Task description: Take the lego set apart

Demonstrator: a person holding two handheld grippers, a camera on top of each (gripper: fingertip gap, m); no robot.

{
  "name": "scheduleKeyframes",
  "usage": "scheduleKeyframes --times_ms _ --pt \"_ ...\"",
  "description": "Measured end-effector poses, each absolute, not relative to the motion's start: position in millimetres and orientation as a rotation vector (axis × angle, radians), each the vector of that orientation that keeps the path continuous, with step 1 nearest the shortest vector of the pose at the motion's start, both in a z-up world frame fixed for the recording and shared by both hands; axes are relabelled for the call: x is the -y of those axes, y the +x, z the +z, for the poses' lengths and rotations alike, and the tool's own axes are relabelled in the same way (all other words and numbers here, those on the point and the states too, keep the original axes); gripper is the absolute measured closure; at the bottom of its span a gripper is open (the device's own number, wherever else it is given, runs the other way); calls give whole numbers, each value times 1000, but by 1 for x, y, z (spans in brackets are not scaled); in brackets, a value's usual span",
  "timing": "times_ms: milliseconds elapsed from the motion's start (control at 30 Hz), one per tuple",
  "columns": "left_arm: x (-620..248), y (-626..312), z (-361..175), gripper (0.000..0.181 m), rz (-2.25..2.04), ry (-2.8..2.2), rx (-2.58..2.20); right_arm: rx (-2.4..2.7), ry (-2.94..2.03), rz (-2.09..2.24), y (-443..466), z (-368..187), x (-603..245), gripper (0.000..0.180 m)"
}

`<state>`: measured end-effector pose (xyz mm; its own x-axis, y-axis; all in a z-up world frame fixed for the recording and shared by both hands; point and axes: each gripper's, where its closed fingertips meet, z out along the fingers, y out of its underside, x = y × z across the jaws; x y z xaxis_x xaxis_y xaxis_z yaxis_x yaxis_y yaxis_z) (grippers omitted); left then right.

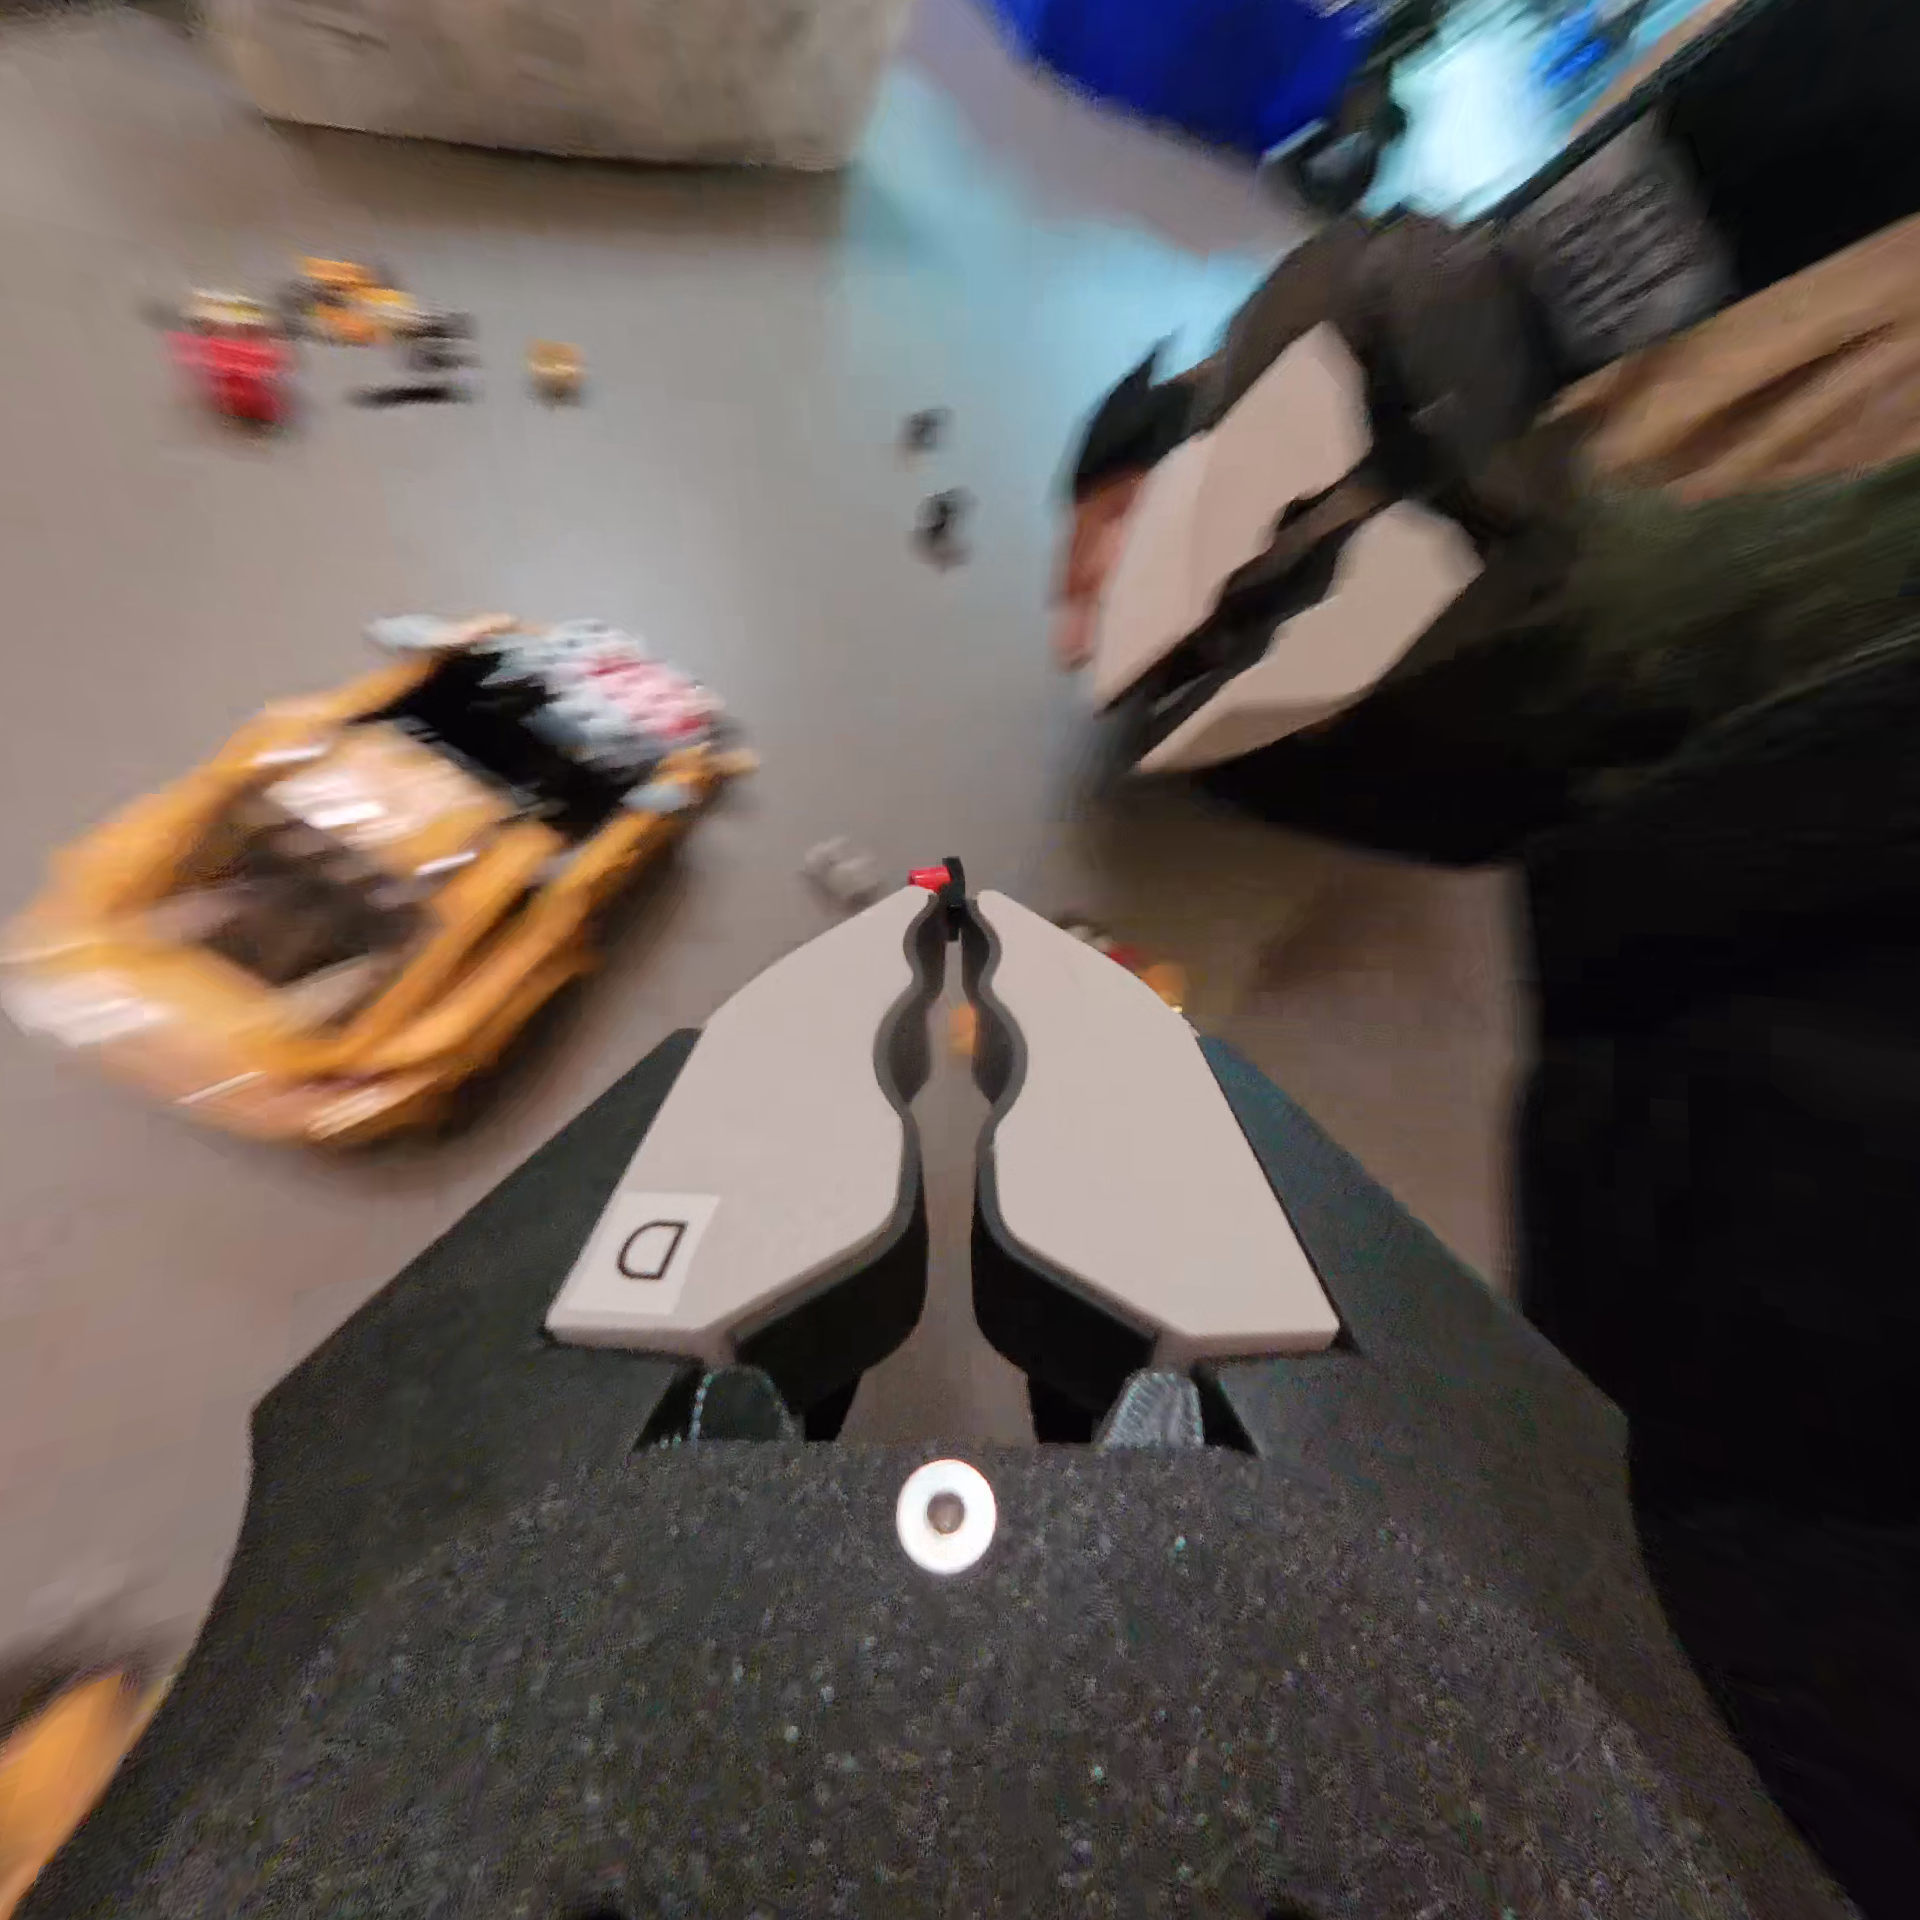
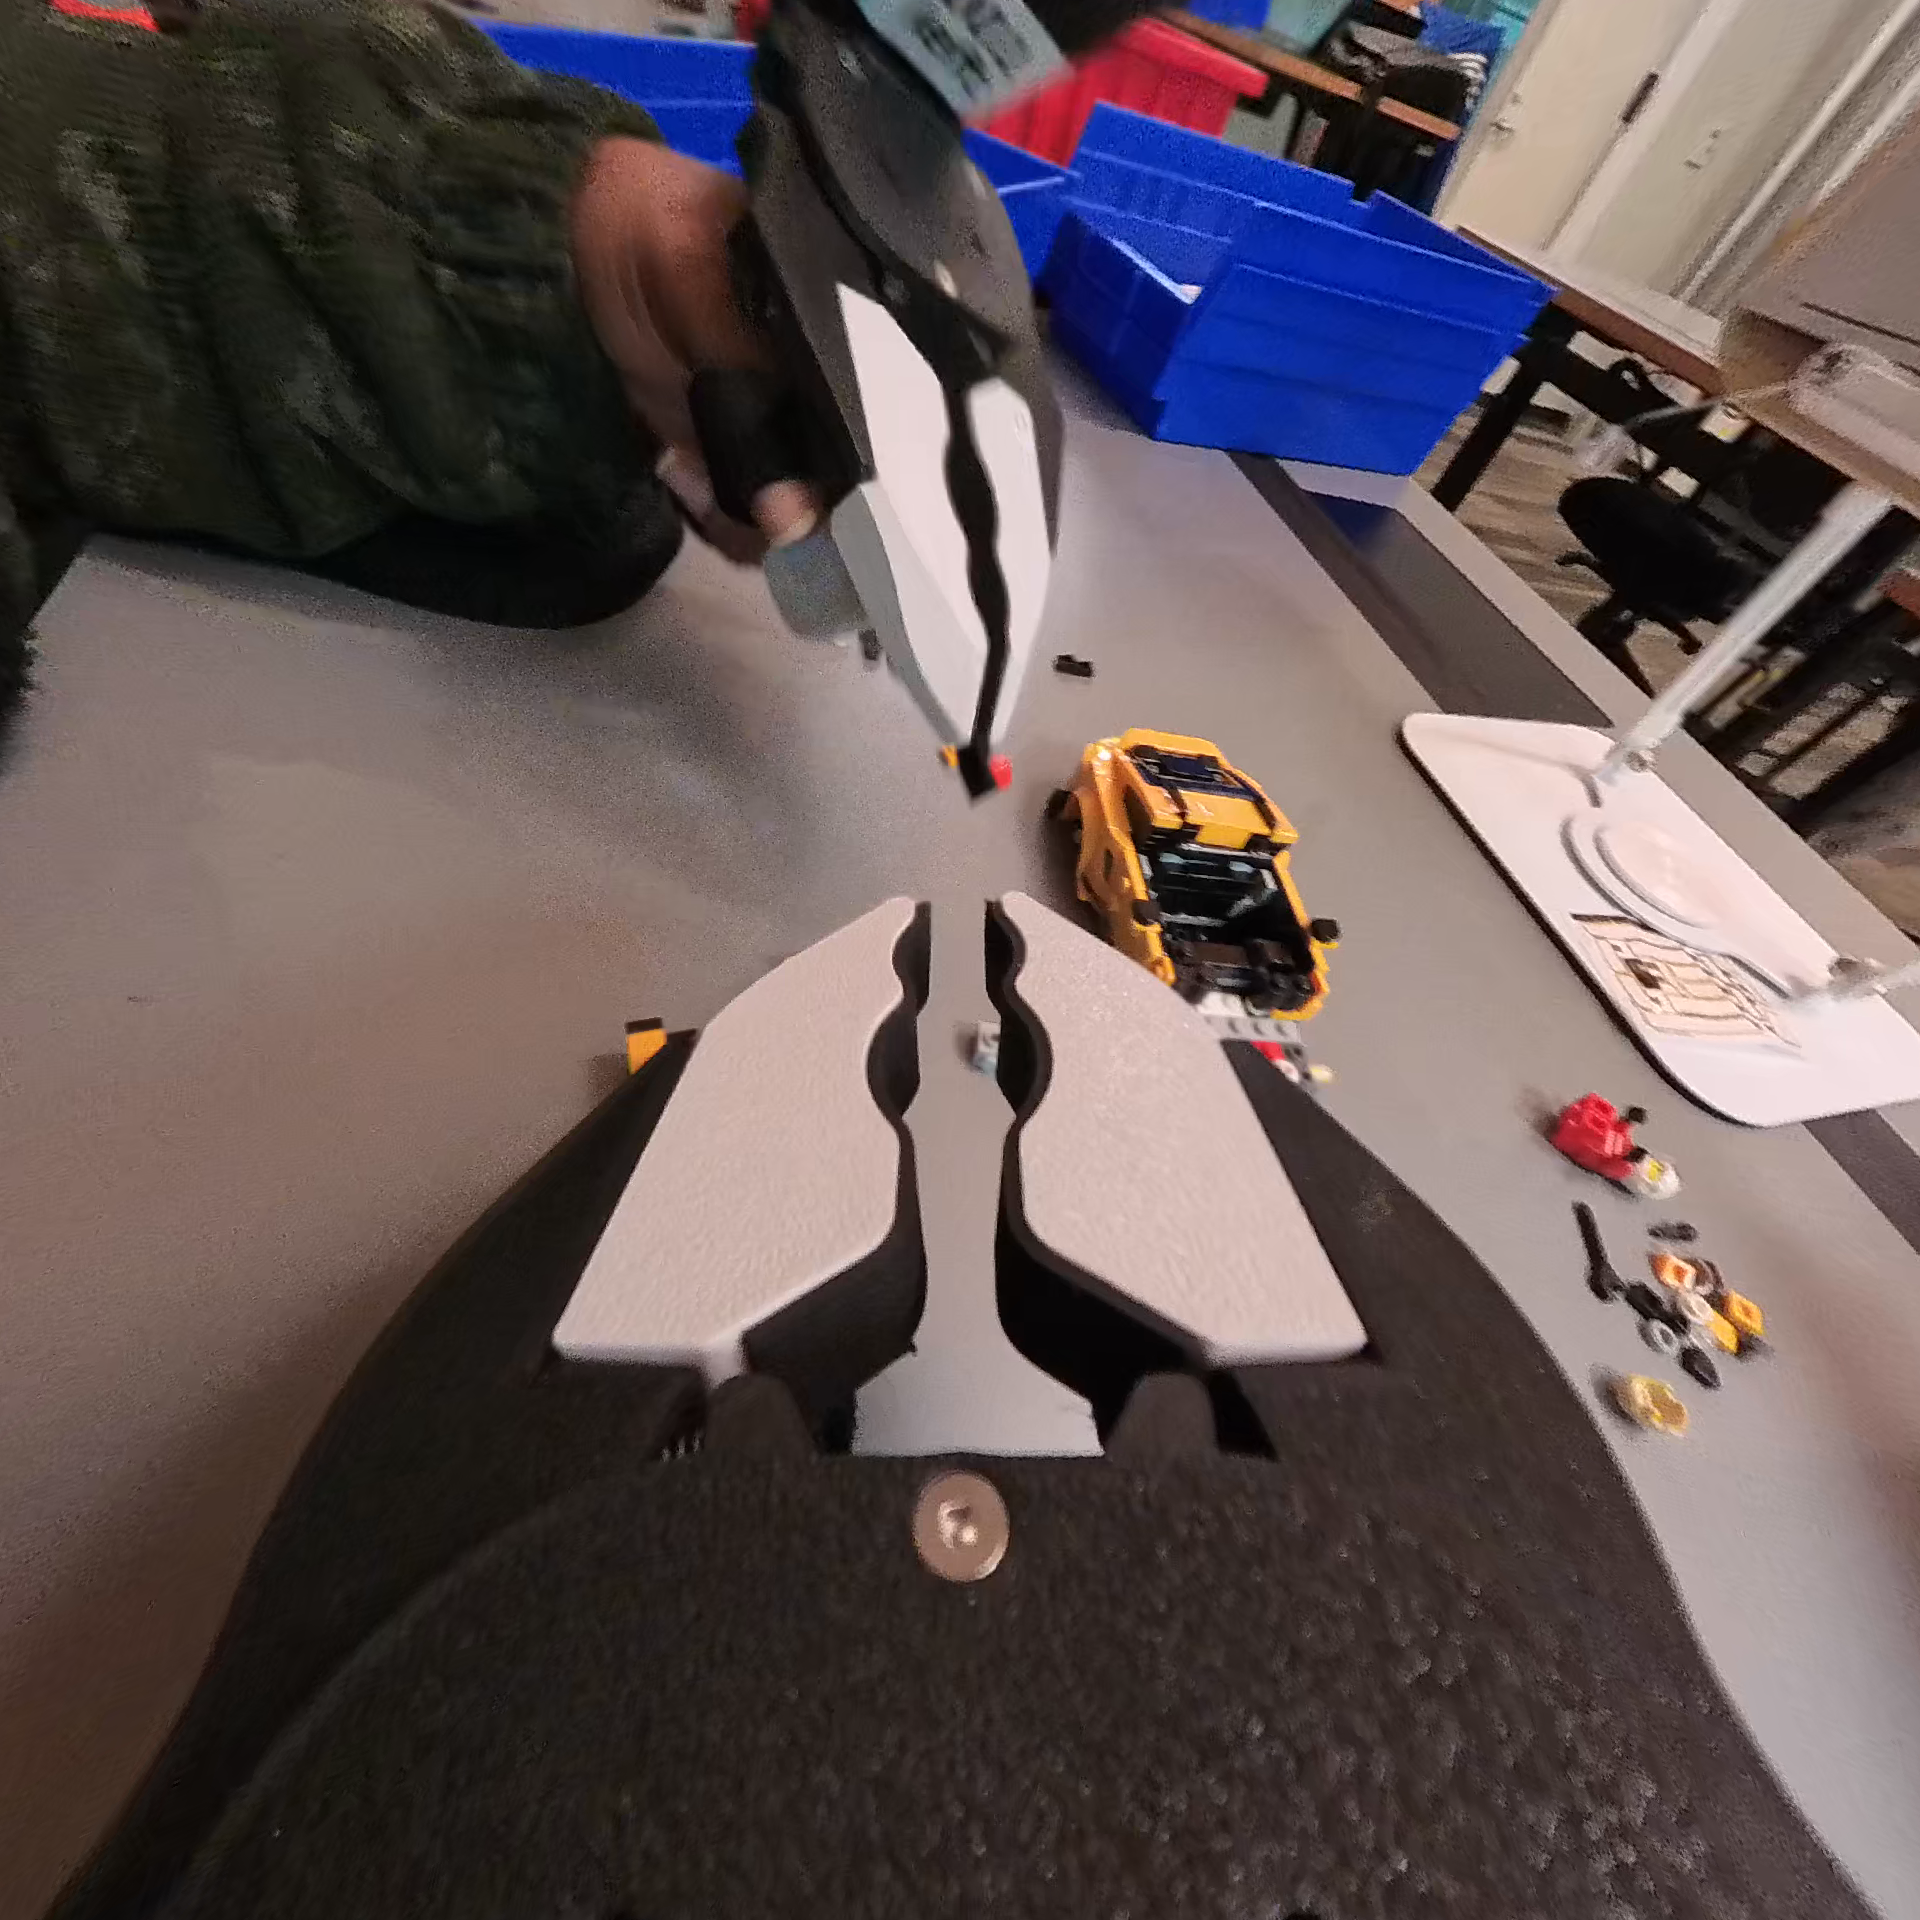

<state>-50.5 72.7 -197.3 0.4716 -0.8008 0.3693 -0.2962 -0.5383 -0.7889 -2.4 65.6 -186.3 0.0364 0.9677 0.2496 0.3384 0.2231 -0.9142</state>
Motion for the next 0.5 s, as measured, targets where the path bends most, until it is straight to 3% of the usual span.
scheduleKeyframes --times_ms 167,333,500 --pt "-100 -160 -223 178 -316 -2300 -805 1429 -1383 797 2 -189 -82 171" --pt "-106 -196 -236 179 -102 -2320 -827 1428 -1393 772 3 -191 -85 172" --pt "-93 -146 -207 178 -220 -1988 -1118 1419 -1407 828 1 -189 -81 172"
